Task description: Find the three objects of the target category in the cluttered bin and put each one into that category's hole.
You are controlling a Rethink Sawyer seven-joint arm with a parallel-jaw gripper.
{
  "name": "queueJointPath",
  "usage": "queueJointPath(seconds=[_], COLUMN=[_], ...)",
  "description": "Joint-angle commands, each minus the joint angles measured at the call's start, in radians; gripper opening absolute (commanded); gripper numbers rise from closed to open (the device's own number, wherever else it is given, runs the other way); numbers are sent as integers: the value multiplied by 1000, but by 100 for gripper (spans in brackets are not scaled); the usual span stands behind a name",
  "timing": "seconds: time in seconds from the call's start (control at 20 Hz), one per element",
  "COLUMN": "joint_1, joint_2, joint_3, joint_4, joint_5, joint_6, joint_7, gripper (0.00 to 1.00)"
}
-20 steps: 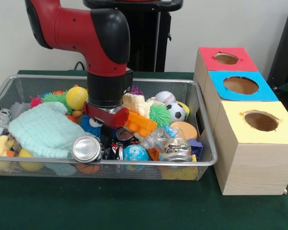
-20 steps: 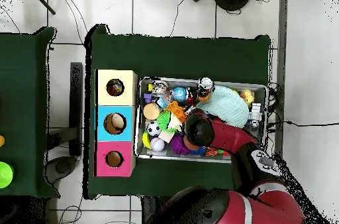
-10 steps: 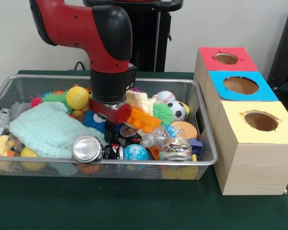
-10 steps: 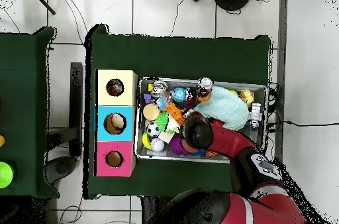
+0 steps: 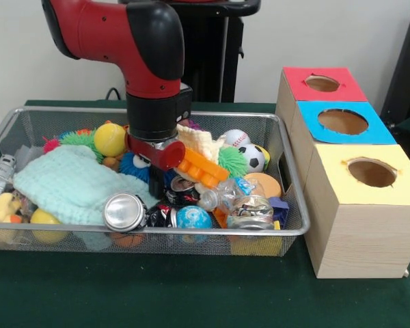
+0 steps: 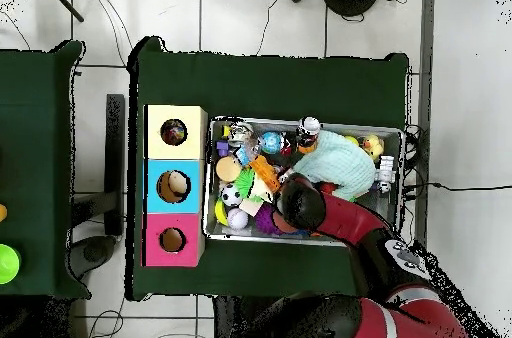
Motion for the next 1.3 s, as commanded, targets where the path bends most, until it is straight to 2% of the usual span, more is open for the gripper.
queueJointPath(seconds=[0.05,0.8,1.15,1.3], joint_1=[12,0,-2,5], joint_2=[82,94,51,7], joint_3=[168,179,193,193], joint_4=[232,206,247,274], joint_5=[1,28,46,55], joint_6=[307,377,414,453], joint_7=[4,-18,-6,-1], gripper=[0,0,0,0])
